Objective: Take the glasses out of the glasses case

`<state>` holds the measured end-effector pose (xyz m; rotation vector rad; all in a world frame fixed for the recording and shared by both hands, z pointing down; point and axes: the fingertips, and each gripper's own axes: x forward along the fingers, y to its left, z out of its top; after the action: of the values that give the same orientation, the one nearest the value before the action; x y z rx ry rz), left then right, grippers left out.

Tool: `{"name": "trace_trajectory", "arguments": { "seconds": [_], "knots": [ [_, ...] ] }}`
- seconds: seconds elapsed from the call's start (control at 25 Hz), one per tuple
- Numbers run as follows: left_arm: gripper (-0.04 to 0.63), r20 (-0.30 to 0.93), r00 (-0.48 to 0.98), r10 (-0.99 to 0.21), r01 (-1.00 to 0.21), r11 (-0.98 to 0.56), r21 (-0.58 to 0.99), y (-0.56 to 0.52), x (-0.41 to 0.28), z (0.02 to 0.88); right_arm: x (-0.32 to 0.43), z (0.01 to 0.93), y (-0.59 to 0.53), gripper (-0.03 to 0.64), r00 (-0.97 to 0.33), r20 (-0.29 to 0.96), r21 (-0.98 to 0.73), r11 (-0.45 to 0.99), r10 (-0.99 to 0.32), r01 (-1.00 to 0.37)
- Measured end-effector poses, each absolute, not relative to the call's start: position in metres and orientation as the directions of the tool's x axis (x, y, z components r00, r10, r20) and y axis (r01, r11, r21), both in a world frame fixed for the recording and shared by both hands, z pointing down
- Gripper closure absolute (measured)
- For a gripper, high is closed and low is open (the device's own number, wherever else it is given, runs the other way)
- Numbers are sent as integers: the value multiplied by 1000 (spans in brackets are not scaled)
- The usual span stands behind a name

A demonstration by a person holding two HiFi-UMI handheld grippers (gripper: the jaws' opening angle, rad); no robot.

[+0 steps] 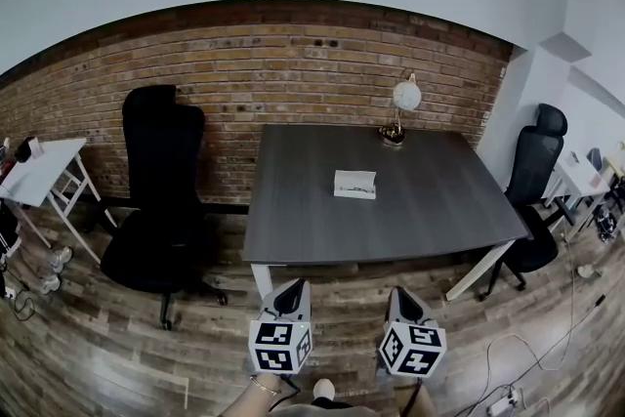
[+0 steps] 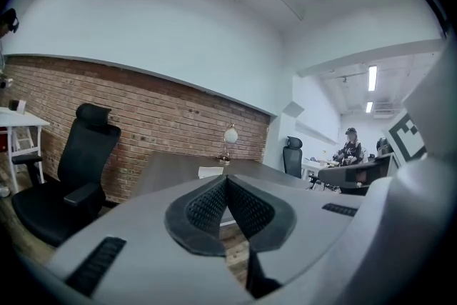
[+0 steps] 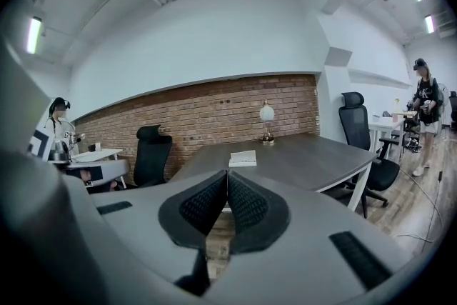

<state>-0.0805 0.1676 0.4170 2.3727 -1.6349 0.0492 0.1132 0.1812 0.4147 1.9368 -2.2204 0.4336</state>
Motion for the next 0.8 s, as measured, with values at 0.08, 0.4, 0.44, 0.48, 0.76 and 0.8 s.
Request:
{"name": "trace_trajectory", "arguments": {
  "seconds": [0.08,0.4,0.44,0.48,0.76,0.8],
  "knots": [
    [578,177,366,-914,-923,-332,196,152,-77,416,117,414,167,584,-148,314,-105,120,-938,-987],
    [578,195,337,-921,-932,-297,207,94,-60,420,143,415,111,584,-166,328,-147,123,-930,-981],
    [578,197,332,-923,-934,-292,204,88,-59,419,146,414,104,583,-168,325,-153,124,-931,-981],
    [578,198,328,-924,-936,-289,202,81,-58,419,149,413,97,584,-168,320,-156,123,-932,-980],
    [578,194,298,-934,-947,-265,179,41,-49,413,161,415,55,584,-194,318,-168,146,-928,-975],
    [578,197,295,-935,-948,-262,178,38,-48,414,163,416,51,584,-196,321,-168,148,-927,-975]
  ]
}}
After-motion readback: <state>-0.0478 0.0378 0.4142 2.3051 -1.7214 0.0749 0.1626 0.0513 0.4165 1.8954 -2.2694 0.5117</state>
